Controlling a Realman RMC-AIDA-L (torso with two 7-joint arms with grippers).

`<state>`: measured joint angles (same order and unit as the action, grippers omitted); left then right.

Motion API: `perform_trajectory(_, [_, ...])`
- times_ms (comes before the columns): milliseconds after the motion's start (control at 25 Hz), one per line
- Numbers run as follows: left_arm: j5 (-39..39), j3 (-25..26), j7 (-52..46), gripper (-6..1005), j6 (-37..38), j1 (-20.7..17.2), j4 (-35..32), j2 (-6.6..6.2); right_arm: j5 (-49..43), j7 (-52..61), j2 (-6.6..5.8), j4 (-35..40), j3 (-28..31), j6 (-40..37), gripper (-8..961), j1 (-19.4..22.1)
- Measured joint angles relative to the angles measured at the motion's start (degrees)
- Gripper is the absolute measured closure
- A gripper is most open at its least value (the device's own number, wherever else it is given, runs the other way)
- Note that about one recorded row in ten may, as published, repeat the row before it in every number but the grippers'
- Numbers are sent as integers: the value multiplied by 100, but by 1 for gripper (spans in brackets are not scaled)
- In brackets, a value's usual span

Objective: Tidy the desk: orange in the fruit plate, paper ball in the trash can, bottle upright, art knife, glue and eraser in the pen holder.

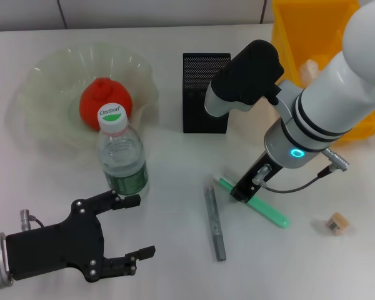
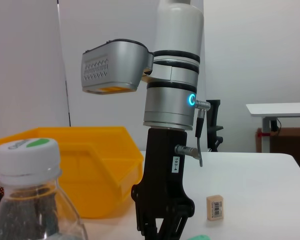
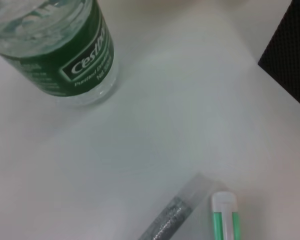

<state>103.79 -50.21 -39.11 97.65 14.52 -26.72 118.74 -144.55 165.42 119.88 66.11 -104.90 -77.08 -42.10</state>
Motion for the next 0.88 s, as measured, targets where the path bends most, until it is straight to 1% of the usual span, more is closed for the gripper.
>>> perform_trajectory(240, [1, 4, 0, 184, 0, -2, 0, 0, 2, -24, -1, -34, 57, -8, 783, 1])
perform_trajectory(280, [1, 3, 0, 184, 0, -2, 0, 0, 2, -24, -6, 24, 81, -10, 789, 26])
perform_trajectory(320, [1, 0, 0, 184, 1, -2, 0, -2, 2, -22, -24, 233, 189, -49, 787, 117])
perform_trajectory(360, [1, 0, 0, 184, 1, -2, 0, -2, 2, -22, -24, 233, 189, -49, 786, 117])
perform_trajectory(400, [1, -4, 0, 184, 3, -3, 0, -4, 2, -52, -35, 568, 431, -175, 784, 260])
perform_trajectory(440, [1, -9, 0, 184, 7, -4, 0, -6, 2, -52, -35, 568, 431, -175, 783, 260])
perform_trajectory(480, [1, -10, 0, 184, 11, -6, 0, -8, 1, -95, -36, 799, 590, -235, 781, 359])
perform_trajectory(520, [1, -19, 0, 184, 23, -15, 0, -9, 2, -160, -38, 1387, 914, -349, 779, 606])
perform_trajectory(560, [1, -19, 0, 184, 23, -15, 0, -9, 2, -160, -38, 1387, 914, -349, 778, 606])
perform_trajectory(600, [1, -19, 0, 184, 23, -15, 0, -9, 50, -217, -42, 2065, 1267, -387, 776, 910])
perform_trajectory(640, [1, -24, -1, 184, 36, -23, 0, -9, 50, -217, -42, 2065, 1267, -387, 775, 910])
perform_trajectory(680, [1, -24, -1, 184, 36, -23, 0, -9, 145, -274, -43, 2394, 1450, -381, 773, 1051])
perform_trajectory(720, [6, -31, -24, 184, 50, -27, 0, -11, 639, -555, -43, 2993, 1847, -315, 771, 1369])
perform_trajectory(760, [6, -31, -24, 184, 50, -27, 0, -11, 639, -555, -43, 2993, 1847, -315, 770, 1369])
perform_trajectory(800, [6, -31, -24, 184, 50, -27, 0, -11, 1030, -834, -41, 3241, 2084, -217, 768, 1552])
perform_trajectory(880, [27, -40, -57, 184, 70, -23, 0, -17, 1567, -1382, -28, 3437, 2324, 95, 765, 1813])
